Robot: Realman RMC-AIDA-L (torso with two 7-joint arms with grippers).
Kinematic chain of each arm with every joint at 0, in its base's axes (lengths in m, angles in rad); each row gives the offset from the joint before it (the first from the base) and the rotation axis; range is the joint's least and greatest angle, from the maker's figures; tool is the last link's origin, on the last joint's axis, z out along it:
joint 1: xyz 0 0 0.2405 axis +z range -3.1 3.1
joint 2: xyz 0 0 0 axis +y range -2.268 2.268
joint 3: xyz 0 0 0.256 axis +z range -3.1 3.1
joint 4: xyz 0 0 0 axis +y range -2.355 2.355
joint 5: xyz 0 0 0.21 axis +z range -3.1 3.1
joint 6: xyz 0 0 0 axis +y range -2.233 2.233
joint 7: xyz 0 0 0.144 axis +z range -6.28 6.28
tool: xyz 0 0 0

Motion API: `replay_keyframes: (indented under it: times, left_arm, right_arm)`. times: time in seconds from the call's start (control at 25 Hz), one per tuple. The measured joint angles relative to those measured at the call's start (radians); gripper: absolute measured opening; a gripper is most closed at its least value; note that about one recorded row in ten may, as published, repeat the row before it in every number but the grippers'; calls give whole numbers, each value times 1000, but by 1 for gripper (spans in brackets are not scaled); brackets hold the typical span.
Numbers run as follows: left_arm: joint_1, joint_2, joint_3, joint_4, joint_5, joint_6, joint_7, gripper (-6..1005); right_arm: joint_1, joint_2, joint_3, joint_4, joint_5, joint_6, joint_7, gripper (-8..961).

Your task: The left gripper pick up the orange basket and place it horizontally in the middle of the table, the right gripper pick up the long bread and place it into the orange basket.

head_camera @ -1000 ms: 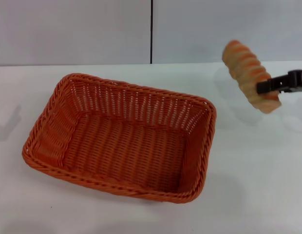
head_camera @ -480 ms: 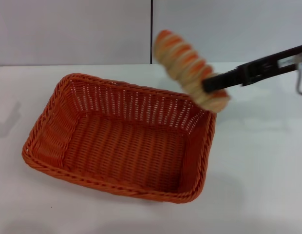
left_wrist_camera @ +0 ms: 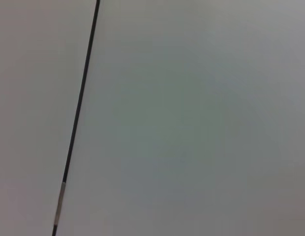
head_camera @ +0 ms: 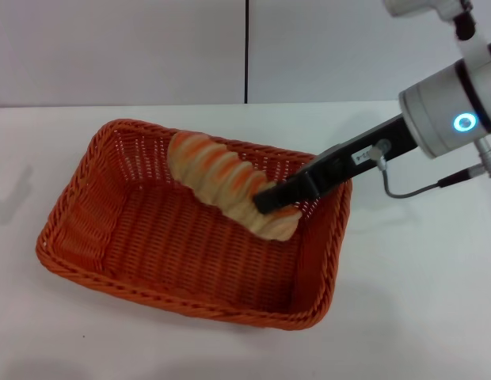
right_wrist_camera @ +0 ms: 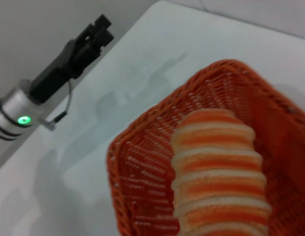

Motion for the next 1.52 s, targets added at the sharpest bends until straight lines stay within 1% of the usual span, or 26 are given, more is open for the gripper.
replay_keyframes:
  times: [0.08,0.24,0.44,0.72,0.76,0.84,0.92,0.96,1.08,1.2,1.24,1.28,1.32,1.36,1.4,1.44,1.48,1.52]
  left_arm:
    - [5,-1,0,-5,-1,11,1,797]
    - [10,-3,0,-7,-1,27,-7,797]
    - [11,-3,0,-19,-1,58,-9,797]
    - [13,-4,0,-20,-2,70,-9,797]
    - [19,-4,4,-21,-2,95,-9,797]
    - [24,-4,4,-22,-2,99,-9,797]
    - [24,-4,4,-22,-2,99,-9,797]
    - [37,-2,5,-22,-2,107,-12,797]
    - [47,-3,2,-22,-3,118,-6,797]
    - [54,-4,0,-22,-3,124,-3,797]
    - [67,-4,-1,-24,-3,132,-13,797]
    - [75,-4,-4,-27,-3,139,-13,797]
    - [75,-4,-4,-27,-3,139,-13,797]
    - [75,-4,-4,-27,-3,139,-13,797]
    - [75,-4,-4,-27,-3,139,-13,797]
    - [93,-5,-23,-33,-3,157,-4,797]
    - [104,-5,-36,-34,-3,164,-5,797]
    - [104,-5,-36,-34,-3,164,-5,797]
  right_arm:
    - [17,0,-4,56,42,-1,-41,239]
    - [16,0,-4,80,76,2,-75,236]
    - [16,0,1,117,89,28,-107,367]
    - [9,0,-5,190,80,125,-190,603]
    - [5,0,-5,192,80,133,-192,604]
    - [0,1,-4,192,80,140,-193,605]
    - [-27,1,7,168,81,141,-193,607]
    - [-27,1,7,168,81,141,-193,607]
    - [-98,-2,21,58,85,139,-193,608]
    - [-220,0,34,-103,100,159,-214,608]
    - [-255,2,44,-137,117,163,-234,608]
    - [-328,8,79,-180,171,168,-292,608]
    - [-356,9,103,-176,212,171,-340,608]
    - [-356,9,103,-176,212,171,-340,608]
    - [-381,9,129,-158,258,172,-391,608]
    - [-415,6,170,-69,359,189,-517,608]
    - [-431,4,190,-13,416,197,-595,608]
    - [-431,4,190,-13,416,197,-595,608]
